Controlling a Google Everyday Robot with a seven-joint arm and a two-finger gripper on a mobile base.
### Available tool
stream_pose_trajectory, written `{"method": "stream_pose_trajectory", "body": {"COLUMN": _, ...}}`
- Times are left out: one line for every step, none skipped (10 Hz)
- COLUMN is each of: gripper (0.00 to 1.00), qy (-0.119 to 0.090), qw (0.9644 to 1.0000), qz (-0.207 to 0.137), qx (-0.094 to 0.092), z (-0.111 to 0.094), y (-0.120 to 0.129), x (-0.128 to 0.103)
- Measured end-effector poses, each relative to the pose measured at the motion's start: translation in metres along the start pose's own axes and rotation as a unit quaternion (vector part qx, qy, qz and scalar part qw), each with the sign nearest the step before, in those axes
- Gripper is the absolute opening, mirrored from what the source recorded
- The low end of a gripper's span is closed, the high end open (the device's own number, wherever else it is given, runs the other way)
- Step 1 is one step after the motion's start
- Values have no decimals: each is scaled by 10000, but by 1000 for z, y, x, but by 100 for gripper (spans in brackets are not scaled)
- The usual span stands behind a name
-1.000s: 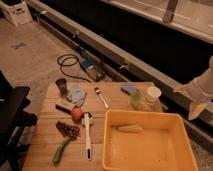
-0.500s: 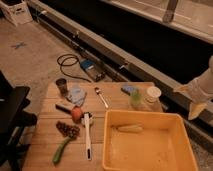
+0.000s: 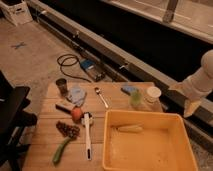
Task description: Place grapes in tray
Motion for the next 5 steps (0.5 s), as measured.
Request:
{"method": "stream_pose_trajectory", "body": {"gripper": 80, "qy": -24, "qw": 9999, "qz": -134, "qx": -17, "z": 4, "y": -6, "x": -16}}
{"method": "stream_pose_trajectory", "body": {"gripper": 80, "qy": -90, "qw": 9993, "qz": -369, "qx": -39, "z": 11, "y": -16, "x": -45}}
{"method": "stream_pose_trajectory", "body": {"gripper": 80, "qy": -156, "qw": 9982, "qz": -573, "qx": -62, "z": 17, "y": -24, "x": -68}}
{"method": "stream_pose_trajectory", "body": {"gripper": 80, "qy": -205, "qw": 9971, "qz": -724, "qx": -75, "z": 20, "y": -30, "x": -86}}
{"method": "stream_pose_trajectory", "body": {"gripper": 80, "qy": -267, "qw": 9951, "qz": -951, "qx": -81, "z": 25, "y": -35, "x": -112}}
